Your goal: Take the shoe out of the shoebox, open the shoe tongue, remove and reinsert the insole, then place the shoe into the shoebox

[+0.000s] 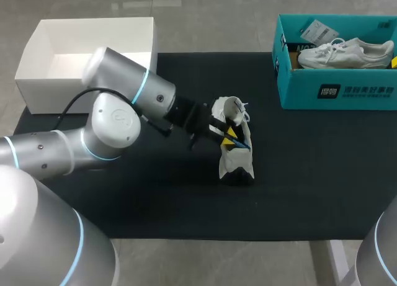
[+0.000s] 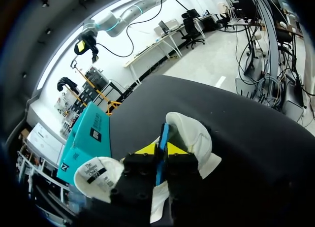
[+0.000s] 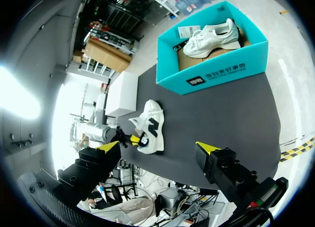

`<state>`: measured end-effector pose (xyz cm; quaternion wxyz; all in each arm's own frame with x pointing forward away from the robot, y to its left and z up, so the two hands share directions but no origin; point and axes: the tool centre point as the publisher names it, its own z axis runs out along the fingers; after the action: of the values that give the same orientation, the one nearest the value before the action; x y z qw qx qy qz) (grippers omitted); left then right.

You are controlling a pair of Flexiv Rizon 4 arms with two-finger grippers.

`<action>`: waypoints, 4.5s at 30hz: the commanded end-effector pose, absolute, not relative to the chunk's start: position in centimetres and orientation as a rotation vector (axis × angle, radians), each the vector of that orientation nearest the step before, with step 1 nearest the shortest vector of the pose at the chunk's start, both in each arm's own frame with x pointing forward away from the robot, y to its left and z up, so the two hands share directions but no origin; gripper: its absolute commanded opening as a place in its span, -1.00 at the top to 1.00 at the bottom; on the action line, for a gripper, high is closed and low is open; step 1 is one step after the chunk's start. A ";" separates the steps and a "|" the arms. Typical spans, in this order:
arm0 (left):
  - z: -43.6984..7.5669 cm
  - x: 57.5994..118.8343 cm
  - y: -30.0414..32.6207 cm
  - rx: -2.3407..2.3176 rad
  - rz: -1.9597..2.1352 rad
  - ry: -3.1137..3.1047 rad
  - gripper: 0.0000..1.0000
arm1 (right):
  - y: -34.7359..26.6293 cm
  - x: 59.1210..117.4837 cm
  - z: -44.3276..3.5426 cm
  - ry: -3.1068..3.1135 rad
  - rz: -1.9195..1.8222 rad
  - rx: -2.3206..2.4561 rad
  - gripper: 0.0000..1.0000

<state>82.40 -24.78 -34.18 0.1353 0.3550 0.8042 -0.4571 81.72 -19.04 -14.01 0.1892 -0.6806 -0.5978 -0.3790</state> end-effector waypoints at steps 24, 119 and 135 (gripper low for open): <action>-33.4 83.5 -25.1 1.045 -1.322 2.405 -1.00 | -19.0 81.7 -14.0 -1.681 -1.065 -1.916 -1.00; -38.7 81.3 -25.4 2.422 -0.610 2.293 1.00 | -19.0 81.7 -14.0 -1.681 -1.065 -1.916 -1.00; -41.5 81.0 -25.8 2.397 -0.560 2.311 1.00 | -19.0 81.7 -14.0 -1.681 -1.065 -1.916 -1.00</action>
<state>80.59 -25.75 -41.32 -0.1202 0.7034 0.6807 -0.1657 81.71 -19.04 -14.00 0.1892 -0.6806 -0.5978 -0.3790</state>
